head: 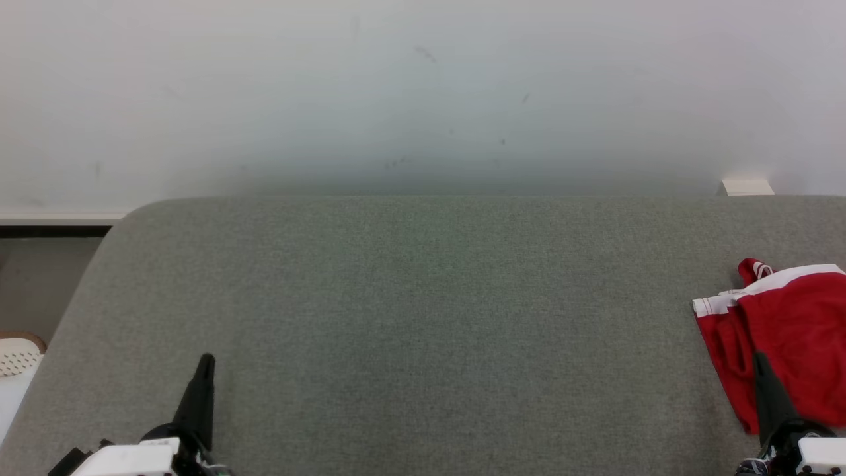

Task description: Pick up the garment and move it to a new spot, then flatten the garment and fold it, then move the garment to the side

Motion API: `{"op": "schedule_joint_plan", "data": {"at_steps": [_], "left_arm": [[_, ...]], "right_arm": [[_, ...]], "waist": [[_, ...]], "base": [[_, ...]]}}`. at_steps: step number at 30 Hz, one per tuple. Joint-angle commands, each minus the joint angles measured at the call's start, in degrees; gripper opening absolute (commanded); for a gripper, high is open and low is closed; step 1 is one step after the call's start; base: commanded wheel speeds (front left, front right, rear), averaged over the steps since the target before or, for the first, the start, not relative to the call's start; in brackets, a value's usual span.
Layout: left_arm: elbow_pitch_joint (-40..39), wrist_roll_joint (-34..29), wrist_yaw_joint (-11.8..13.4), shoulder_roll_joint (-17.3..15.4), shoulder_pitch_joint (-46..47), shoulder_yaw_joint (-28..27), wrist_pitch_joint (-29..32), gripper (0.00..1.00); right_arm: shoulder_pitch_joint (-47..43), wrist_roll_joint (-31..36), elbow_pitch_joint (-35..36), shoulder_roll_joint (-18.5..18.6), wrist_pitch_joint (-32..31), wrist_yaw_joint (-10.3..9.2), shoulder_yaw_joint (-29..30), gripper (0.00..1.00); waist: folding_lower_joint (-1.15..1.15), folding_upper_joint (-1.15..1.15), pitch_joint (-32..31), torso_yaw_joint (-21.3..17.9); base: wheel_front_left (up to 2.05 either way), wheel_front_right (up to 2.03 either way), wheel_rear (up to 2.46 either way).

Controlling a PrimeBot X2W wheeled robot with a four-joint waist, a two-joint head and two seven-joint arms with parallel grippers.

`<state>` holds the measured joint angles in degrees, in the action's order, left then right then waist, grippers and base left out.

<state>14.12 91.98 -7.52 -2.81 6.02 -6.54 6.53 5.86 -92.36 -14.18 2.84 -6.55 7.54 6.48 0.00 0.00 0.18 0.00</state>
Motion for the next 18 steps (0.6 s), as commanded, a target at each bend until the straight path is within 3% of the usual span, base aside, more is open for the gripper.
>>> {"op": "schedule_joint_plan", "data": {"at_steps": [1, 18], "left_arm": [[-0.2, 0.8, 0.1, -0.1, 0.4, -0.1, 0.2, 0.0], [-0.2, 0.8, 0.1, -0.1, 0.4, -0.1, 0.2, 0.0]], "right_arm": [[0.7, -0.1, 0.3, 0.0, -0.2, -0.1, 0.2, 0.0], [0.7, -0.1, 0.3, 0.0, -0.2, -0.1, 0.2, 0.0]], "waist": [[0.0, 0.0, 0.0, 0.0], [0.0, 0.0, 0.0, 0.0]], "base": [[0.0, 0.0, 0.0], [0.0, 0.0, 0.0]]}}
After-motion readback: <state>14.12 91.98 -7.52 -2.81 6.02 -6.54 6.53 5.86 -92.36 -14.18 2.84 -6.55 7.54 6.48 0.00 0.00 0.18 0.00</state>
